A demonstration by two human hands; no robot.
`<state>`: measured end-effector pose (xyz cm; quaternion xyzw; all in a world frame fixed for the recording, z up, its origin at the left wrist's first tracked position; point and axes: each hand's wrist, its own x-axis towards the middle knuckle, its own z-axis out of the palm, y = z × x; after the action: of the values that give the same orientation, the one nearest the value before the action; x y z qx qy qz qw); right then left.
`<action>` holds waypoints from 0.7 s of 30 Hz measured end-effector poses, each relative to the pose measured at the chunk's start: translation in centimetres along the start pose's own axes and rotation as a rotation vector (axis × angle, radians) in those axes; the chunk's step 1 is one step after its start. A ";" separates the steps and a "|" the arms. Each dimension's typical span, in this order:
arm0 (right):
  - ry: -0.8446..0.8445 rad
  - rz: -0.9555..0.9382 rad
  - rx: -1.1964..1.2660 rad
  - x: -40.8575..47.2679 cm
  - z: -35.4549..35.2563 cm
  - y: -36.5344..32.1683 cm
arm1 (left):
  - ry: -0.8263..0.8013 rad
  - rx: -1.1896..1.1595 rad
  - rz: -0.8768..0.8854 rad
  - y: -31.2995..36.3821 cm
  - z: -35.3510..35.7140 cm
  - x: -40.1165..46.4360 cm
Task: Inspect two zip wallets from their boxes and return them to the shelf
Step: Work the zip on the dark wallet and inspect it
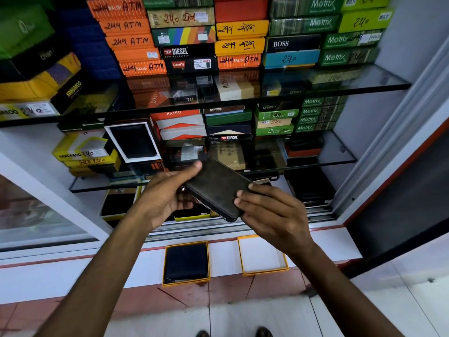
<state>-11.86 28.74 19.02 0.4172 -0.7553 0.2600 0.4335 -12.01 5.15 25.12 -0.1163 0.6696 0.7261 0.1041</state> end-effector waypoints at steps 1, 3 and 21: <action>-0.008 -0.023 -0.008 -0.3 -0.1 0.3 | -0.008 -0.014 0.006 0.0 -0.1 0.0; 0.002 0.021 -0.006 -0.8 -0.2 0.9 | -0.021 -0.034 0.010 -0.1 -0.2 0.0; 0.014 1.449 0.969 -1.4 -0.1 0.5 | 0.023 -0.147 -0.087 -3.7 1.0 0.8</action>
<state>-11.83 29.63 17.80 -0.0292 -0.6382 0.7670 -0.0596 -11.70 6.42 21.45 -0.1612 0.6100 0.7666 0.1192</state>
